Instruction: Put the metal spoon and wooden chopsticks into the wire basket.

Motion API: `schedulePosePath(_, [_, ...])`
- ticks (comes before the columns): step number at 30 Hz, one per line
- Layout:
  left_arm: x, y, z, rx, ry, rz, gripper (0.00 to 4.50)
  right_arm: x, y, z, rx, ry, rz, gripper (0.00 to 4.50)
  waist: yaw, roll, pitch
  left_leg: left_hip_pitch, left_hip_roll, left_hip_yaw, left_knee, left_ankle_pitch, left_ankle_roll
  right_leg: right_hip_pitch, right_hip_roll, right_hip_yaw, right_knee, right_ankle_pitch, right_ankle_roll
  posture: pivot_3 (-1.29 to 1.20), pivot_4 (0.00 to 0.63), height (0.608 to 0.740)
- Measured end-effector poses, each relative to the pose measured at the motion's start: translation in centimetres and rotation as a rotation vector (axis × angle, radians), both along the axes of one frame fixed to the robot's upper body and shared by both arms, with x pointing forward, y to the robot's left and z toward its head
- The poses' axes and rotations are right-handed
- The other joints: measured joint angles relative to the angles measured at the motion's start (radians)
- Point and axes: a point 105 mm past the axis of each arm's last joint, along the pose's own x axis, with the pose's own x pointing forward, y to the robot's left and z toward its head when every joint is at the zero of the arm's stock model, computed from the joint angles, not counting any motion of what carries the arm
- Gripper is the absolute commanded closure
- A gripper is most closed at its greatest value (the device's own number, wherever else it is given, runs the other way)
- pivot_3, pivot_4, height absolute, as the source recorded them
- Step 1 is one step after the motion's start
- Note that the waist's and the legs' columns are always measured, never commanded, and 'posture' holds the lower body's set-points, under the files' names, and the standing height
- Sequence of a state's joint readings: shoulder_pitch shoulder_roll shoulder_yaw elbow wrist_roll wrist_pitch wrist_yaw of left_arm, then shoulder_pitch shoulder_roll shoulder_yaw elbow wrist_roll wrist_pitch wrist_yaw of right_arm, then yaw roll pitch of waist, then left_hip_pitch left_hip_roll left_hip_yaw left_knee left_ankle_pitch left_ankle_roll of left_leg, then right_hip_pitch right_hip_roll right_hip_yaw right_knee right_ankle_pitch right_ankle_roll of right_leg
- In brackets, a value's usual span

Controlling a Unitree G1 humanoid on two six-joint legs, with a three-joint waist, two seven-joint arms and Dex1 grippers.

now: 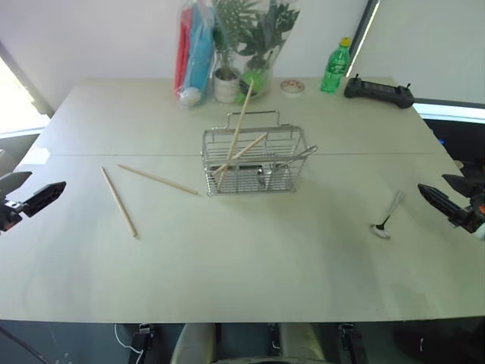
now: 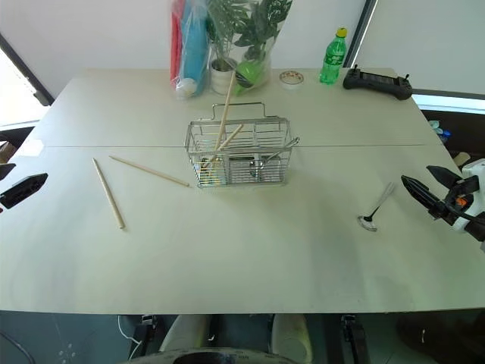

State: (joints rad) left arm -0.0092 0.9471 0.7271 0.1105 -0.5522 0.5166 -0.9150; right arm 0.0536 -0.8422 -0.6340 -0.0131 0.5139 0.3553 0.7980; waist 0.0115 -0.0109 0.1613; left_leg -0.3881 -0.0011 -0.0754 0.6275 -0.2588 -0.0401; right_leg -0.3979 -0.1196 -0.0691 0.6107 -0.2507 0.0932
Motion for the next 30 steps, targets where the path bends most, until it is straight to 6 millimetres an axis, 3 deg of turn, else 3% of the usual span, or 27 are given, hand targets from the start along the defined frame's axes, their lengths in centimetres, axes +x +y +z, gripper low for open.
schedulePosePath(25, [0.6,-0.3,0.9,0.016,-0.022,-0.003,0.0,0.1,0.0,-0.2,0.016,-0.007,-0.013,1.5,0.001,0.0,0.0,0.001,0.0,0.0,0.0,0.0,0.0,0.001,0.0,0.0,0.0,0.0,0.0,0.0,0.15,0.701])
schedulePosePath(30, [1.0,-1.7,1.2,0.023,-0.028,-0.038,0.0,0.5,0.2,0.1,0.019,-0.017,-0.012,1.5,0.001,0.0,0.0,0.001,0.0,0.0,0.001,0.0,0.0,0.001,0.0,0.0,0.001,0.0,0.0,0.0,0.15,0.701])
